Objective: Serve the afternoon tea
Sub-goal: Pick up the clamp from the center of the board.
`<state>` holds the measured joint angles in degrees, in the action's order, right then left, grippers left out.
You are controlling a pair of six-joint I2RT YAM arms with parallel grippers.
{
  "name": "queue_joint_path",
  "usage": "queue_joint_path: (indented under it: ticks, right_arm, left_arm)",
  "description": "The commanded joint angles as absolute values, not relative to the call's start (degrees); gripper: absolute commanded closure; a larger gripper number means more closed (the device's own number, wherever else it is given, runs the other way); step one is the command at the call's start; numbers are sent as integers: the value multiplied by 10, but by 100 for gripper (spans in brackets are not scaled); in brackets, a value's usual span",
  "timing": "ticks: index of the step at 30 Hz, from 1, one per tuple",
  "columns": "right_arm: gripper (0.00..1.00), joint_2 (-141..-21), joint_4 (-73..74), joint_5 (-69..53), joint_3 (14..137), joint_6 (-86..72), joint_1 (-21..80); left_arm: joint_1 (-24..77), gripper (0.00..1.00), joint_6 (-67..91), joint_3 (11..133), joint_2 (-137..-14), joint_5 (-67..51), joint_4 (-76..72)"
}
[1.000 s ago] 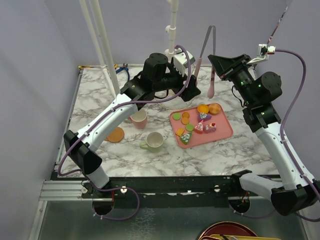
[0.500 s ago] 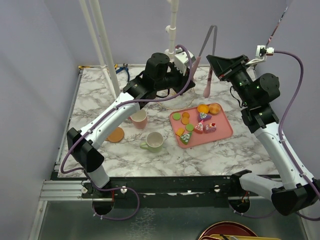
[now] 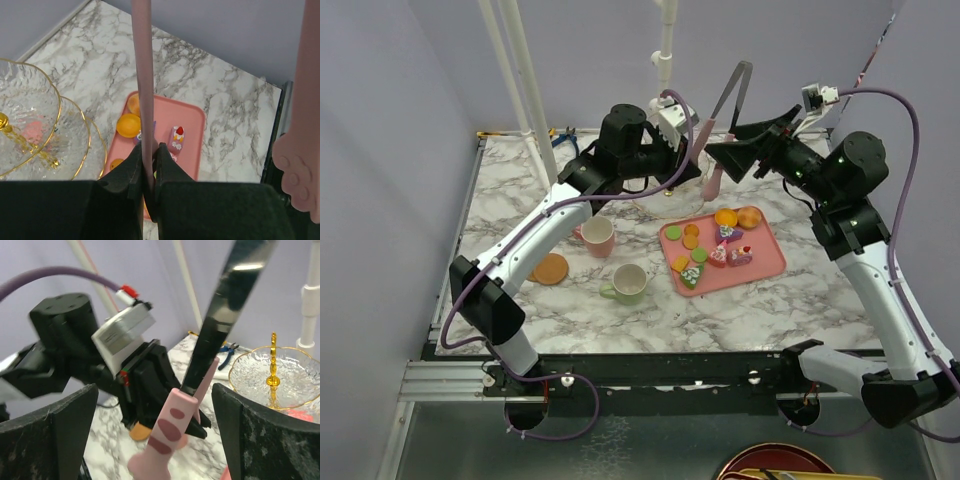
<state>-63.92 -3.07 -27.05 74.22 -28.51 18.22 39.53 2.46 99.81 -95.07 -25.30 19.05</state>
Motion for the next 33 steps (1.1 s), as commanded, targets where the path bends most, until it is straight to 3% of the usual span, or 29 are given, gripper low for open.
queue_joint_path:
  ticks: [1, 6, 11, 18, 33]
  right_arm:
    - [0, -633, 95, -457, 791, -150, 154]
    - [0, -637, 103, -629, 788, -147, 70]
    - [0, -659, 46, -685, 768, -195, 53]
    - [0, -688, -348, -753, 688, -467, 54]
    - [0, -744, -354, -750, 750, -442, 96]
  left_arm:
    - [367, 100, 27, 970, -915, -393, 173]
    - [348, 100, 22, 956, -903, -468, 170]
    - [339, 100, 4, 936, -883, -527, 170]
    - [338, 100, -24, 917, -876, -559, 170]
    - [352, 100, -21, 933, -895, -586, 170]
